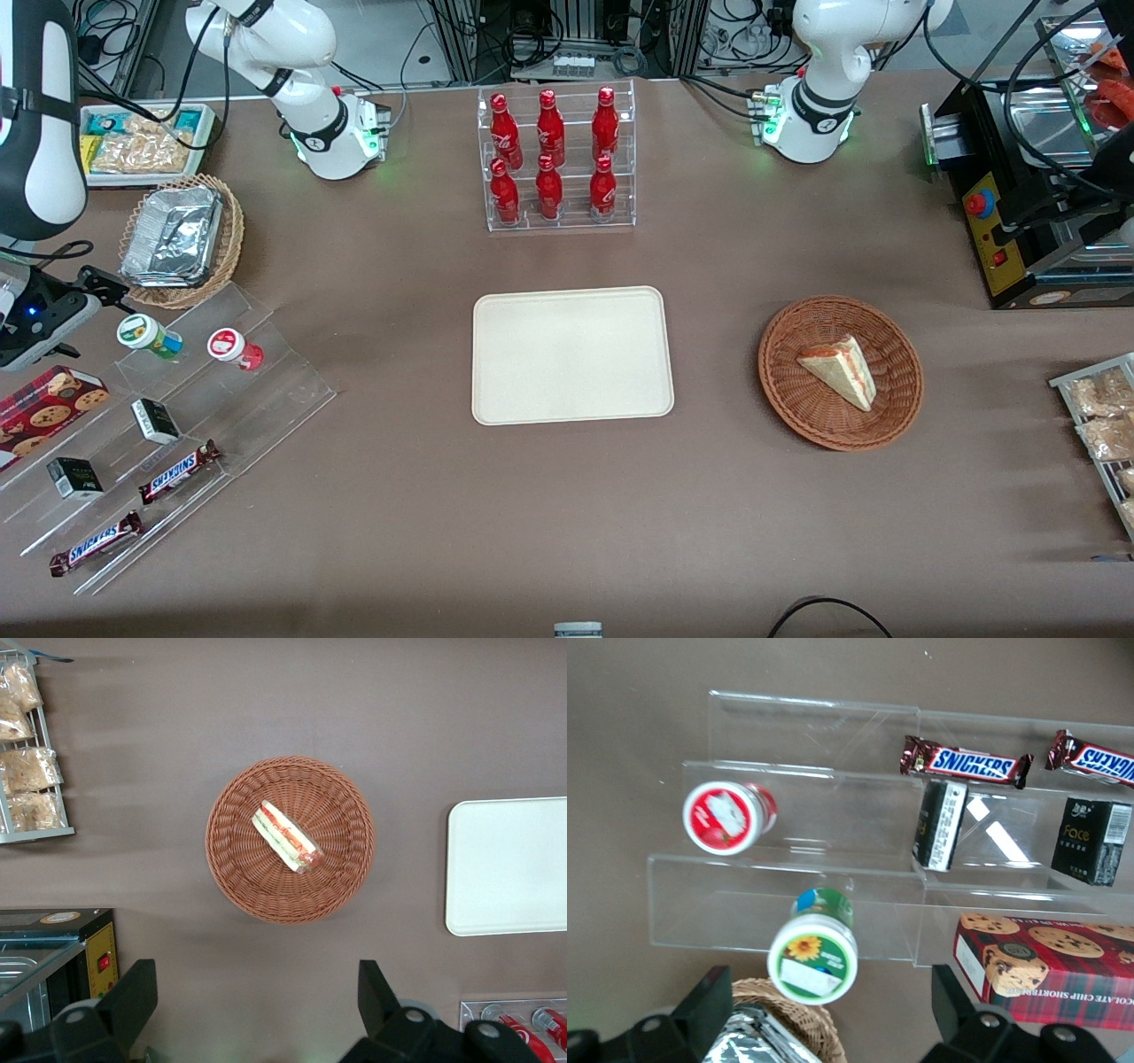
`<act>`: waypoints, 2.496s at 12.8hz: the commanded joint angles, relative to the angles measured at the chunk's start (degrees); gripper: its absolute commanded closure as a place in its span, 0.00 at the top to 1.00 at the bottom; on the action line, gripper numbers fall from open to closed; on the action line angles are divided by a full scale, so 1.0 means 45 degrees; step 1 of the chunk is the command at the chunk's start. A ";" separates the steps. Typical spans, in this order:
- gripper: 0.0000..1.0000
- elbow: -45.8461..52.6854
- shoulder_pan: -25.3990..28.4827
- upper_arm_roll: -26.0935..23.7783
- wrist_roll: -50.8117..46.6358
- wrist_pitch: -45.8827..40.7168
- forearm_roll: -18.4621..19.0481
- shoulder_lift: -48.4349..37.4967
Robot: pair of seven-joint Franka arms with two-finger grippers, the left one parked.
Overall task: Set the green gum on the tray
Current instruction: 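Move the right gripper down toward the green-capped gum bottle on the rack, then close the right gripper around the green-capped white gum bottle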
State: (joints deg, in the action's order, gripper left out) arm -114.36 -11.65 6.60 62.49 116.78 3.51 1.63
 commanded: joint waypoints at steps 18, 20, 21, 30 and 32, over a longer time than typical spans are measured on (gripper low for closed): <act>0.16 -0.1501 -0.0672 -0.0080 0.0195 0.1686 -0.0663 0.0751; 0.00 -0.1463 -0.0672 -0.0080 0.0195 0.1550 -0.0663 0.0731; 0.00 -0.1424 -0.0652 -0.0080 0.0137 0.1511 -0.0663 0.0692; 0.00 0.1465 0.2036 -0.0529 -0.5223 -0.3368 -0.0644 0.0555; 0.00 0.1682 0.3248 -0.0549 -0.7274 -0.3704 -0.0663 0.0555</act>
State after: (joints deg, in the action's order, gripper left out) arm -108.71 -0.84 3.75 36.75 102.65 1.32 3.82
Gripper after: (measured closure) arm 0.410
